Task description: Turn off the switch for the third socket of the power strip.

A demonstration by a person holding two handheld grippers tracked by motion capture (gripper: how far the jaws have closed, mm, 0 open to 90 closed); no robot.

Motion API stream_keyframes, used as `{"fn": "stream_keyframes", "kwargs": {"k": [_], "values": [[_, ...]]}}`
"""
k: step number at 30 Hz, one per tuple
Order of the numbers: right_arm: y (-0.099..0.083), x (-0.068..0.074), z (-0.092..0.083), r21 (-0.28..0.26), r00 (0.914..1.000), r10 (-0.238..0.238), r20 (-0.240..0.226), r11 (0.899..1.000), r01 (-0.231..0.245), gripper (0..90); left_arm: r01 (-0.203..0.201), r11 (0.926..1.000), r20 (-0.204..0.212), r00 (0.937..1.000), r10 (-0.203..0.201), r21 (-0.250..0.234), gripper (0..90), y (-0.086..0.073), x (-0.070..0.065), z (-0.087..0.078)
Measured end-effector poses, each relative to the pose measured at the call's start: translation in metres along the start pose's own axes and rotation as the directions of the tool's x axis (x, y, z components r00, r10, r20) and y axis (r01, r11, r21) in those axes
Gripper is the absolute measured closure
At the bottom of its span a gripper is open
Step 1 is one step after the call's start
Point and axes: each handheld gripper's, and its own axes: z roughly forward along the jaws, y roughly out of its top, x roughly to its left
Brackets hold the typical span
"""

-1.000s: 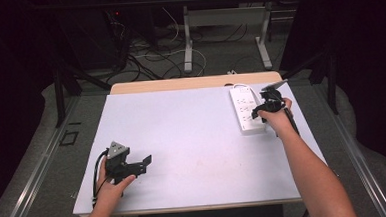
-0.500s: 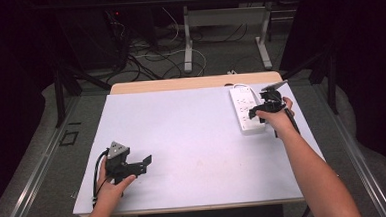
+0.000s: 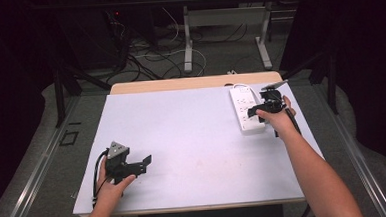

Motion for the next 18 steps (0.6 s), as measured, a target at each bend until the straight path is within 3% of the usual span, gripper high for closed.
{"fn": "stream_keyframes", "kwargs": {"k": [5, 10, 15, 18], "values": [[0.001, 0.0, -0.006, -0.028, 1.0, 0.0, 0.008, 1.0, 0.0, 0.0, 0.001, 1.0, 0.0, 1.0, -0.001, 0.0, 7.1, 0.0, 0.0, 0.0], [0.001, 0.002, -0.018, -0.079, 0.9998, -0.014, -0.013, 0.997, 0.013, 0.0, 0.005, 1.0, 0.0, 1.0, -0.005, -0.001, 7.1, 0.0, 0.0, 0.0], [-0.002, 0.0, -0.031, -0.113, 0.9979, -0.014, -0.063, 0.994, 0.007, 0.0, 0.006, 1.0, -0.002, 1.0, -0.006, 0.001, 7.1, 0.0, 0.0, 0.0], [-0.003, -0.001, -0.041, -0.138, 0.9981, -0.013, -0.061, 0.99, 0.005, 0.0, 0.007, 1.0, -0.002, 1.0, -0.007, 0.002, 7.1, 0.0, 0.0, 0.001]]}}
